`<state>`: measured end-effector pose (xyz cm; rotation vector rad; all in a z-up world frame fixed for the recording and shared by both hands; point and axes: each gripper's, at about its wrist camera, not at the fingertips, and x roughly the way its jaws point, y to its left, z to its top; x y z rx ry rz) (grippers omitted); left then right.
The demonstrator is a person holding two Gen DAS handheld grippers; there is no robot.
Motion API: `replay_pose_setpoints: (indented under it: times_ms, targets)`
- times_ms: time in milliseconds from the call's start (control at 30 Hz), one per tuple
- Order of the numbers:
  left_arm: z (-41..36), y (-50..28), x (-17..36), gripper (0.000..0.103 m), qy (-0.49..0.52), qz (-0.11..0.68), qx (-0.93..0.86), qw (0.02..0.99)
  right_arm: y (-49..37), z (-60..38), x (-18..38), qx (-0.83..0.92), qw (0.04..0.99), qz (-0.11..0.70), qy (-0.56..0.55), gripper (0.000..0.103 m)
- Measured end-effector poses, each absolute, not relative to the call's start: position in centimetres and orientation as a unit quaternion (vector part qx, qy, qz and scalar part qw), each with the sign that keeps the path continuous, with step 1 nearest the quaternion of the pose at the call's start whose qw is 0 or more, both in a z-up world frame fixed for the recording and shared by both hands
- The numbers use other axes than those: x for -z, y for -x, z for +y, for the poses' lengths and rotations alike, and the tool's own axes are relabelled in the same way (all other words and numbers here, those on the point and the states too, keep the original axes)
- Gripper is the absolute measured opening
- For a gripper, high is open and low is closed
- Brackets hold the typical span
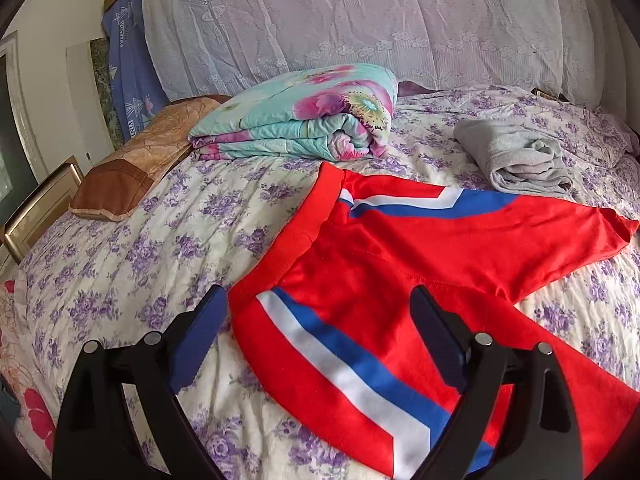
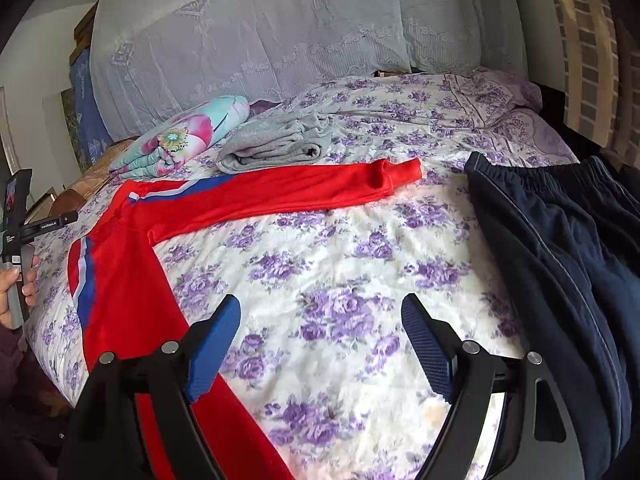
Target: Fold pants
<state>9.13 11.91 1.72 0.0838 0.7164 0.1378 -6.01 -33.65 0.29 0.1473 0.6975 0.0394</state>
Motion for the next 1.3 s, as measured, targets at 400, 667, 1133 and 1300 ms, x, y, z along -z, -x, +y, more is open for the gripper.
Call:
replay_pose_setpoints:
  times_ms: [400,667,1133,1300]
  targets:
    - [21.4,-5.4,3.8,0.090,0.092,0.444,-0.083,0.888,10.9,-36.2,3.3,0.006,0.920,0.368,-0.135,0.084]
    - [19.9,-11.3,4.6,0.089,0.140,0.469,-0.028,0.872,11.0,-36.2,4.3,-0.010,0.902,0.393,-0.178,0.084]
    - [20.3,-11.5,4.1,0.011,0.224,0.409,-0.009,0.885,11.0,-35.1,4.3,-0.077,0.879,0.436,-0.177,0.009]
    - [19.7,-8.4,0.9,0.011,0.220,0.376,0.001,0.900,9.4,-37.6,-2.6,-0.049,0.923,0.360,-0.129,0.009]
